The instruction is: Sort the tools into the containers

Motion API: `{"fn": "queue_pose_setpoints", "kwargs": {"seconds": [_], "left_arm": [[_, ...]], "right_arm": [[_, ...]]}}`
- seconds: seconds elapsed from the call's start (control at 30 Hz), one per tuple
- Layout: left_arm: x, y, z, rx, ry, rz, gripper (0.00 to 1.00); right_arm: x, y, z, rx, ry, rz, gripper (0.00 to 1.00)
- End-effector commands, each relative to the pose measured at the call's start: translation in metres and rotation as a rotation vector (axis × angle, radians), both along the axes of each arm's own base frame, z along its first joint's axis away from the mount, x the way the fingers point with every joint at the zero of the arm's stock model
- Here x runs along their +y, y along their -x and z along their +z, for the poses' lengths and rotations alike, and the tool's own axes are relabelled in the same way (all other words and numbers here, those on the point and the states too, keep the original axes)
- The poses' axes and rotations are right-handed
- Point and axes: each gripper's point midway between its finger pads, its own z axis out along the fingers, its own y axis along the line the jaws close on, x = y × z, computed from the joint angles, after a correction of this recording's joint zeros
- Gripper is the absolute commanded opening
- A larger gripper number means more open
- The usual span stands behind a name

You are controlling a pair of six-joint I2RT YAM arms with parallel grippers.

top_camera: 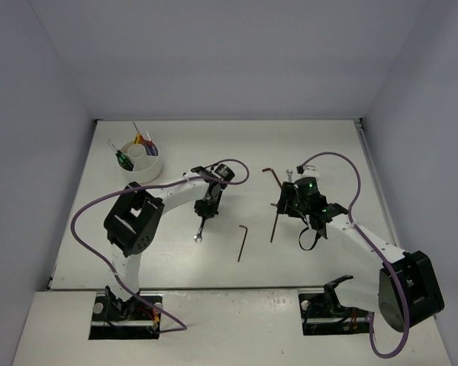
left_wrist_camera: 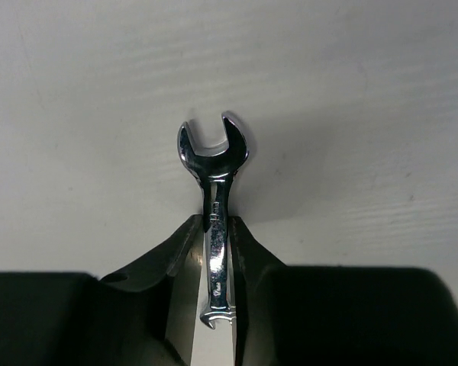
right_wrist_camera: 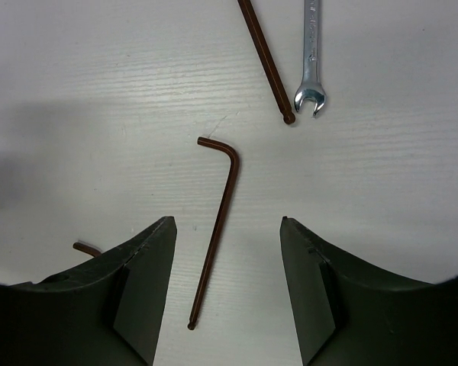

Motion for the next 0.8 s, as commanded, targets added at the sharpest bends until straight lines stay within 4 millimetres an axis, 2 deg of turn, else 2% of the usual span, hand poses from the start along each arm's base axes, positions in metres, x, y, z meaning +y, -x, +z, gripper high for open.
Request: {"fn": "queue_pose_setpoints", "kwargs": {"seconds": [0.0,0.27,0.5,0.6,0.7,0.77], "left_arm": [[0.015,0.018,0.008,0.057,0.006,-0.019,0.19],[0.021,0.009,-0.001,0.104,0.037,0.011,0.22],[0.021,0.011,-0.008,0.142,0.055,0.023,0.24],[0.017,0.014,-0.012,0.162,0.066,0.022,0.18],[0.015,0.014,-0.017,0.179,0.067,0.018,0.04],[0.013,0.014,-0.019,0.186,0.079,0.008,0.0]], "right_arm": [[0.002,-0.01,0.014,-0.057,-0.025,-0.003,0.54],[0.003,-0.009,0.015,-0.061,-0.033,-0.003,0.54],[0.003,-0.01,0.011,-0.051,-0.026,-0.002,0.54],[0.004,-0.011,0.011,-0.049,-0.026,0.002,0.54],[0.005,-0.012,0.011,-0.05,-0.028,0.004,0.53],[0.005,-0.011,0.011,-0.047,-0.029,0.007,0.53]]}}
